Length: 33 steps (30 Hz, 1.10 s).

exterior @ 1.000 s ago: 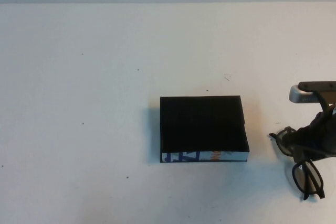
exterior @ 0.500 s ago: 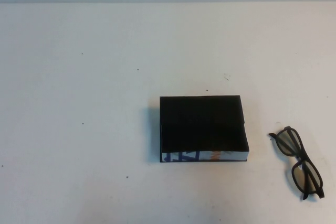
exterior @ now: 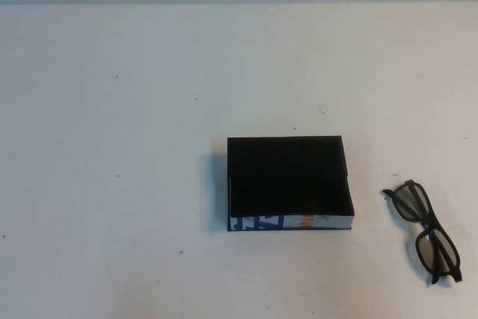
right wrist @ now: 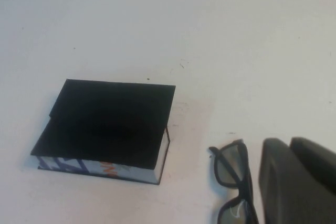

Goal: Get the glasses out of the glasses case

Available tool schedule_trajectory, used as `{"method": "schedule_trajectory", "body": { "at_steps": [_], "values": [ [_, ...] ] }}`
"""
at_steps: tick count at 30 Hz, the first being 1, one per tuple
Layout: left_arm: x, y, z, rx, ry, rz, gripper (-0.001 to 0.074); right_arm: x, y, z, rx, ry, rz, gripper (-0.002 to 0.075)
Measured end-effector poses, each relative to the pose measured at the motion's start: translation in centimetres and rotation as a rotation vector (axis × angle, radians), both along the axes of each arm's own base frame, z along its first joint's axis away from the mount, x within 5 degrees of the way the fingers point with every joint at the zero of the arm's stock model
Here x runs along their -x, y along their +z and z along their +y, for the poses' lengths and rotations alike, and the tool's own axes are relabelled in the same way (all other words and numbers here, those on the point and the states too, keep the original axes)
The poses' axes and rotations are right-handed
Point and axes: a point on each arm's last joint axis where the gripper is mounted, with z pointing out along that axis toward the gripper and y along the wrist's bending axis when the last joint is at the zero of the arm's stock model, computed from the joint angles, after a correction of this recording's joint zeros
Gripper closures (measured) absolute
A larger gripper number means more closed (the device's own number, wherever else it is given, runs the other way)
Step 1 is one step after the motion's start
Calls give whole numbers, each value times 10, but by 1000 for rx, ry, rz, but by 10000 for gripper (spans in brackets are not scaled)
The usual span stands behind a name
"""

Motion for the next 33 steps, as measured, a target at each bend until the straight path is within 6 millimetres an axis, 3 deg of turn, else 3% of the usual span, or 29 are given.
{"method": "schedule_trajectory", "body": {
  "at_steps": [8,16,19,22,27,33],
  "values": [
    [0,0,0,0,0,0,739,4,-10,-4,93,1,71,741],
    [0,0,0,0,0,0,739,22,-3,-12,118,-37,-145,742],
    [0,0,0,0,0,0,739,23,-24,-13,97,-55,-242,742],
    [0,0,0,0,0,0,739,24,-59,-15,79,-90,-299,742],
    [0,0,0,0,0,0,739,26,-120,-20,12,-181,-245,742],
    [0,0,0,0,0,0,739,30,-132,-21,7,-202,-240,742]
  ]
}}
